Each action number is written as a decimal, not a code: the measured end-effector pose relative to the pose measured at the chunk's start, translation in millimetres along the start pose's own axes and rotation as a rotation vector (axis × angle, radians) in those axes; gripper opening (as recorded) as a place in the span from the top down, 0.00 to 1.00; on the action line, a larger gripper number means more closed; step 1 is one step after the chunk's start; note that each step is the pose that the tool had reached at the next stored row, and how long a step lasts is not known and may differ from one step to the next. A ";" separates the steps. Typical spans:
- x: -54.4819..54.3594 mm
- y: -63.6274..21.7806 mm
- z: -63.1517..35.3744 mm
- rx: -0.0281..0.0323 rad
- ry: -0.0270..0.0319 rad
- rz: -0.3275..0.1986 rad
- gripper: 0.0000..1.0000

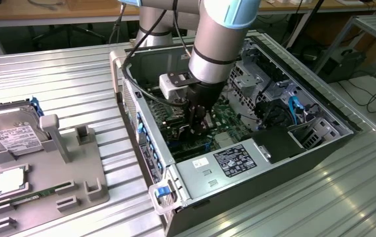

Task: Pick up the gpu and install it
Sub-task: 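Insert the gpu into the slot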

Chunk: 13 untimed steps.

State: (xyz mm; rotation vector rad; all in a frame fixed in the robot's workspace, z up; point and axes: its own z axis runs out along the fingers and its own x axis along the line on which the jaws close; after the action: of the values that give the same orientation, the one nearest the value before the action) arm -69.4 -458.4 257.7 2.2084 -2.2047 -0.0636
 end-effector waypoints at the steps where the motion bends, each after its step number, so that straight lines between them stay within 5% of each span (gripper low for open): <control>1: -0.1 0.2 -4.6 0.0004 -0.0001 0.000 0.65; 7: -0.5 1.4 -32.5 0.0018 0.0000 0.000 0.65; 11: -0.5 1.4 -32.4 0.0020 -0.0001 0.000 0.67; 13: -0.5 1.4 -32.4 0.0021 -0.0002 0.000 0.80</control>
State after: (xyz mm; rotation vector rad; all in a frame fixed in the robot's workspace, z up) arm -69.4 -458.4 290.1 2.2098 -2.2057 -0.0615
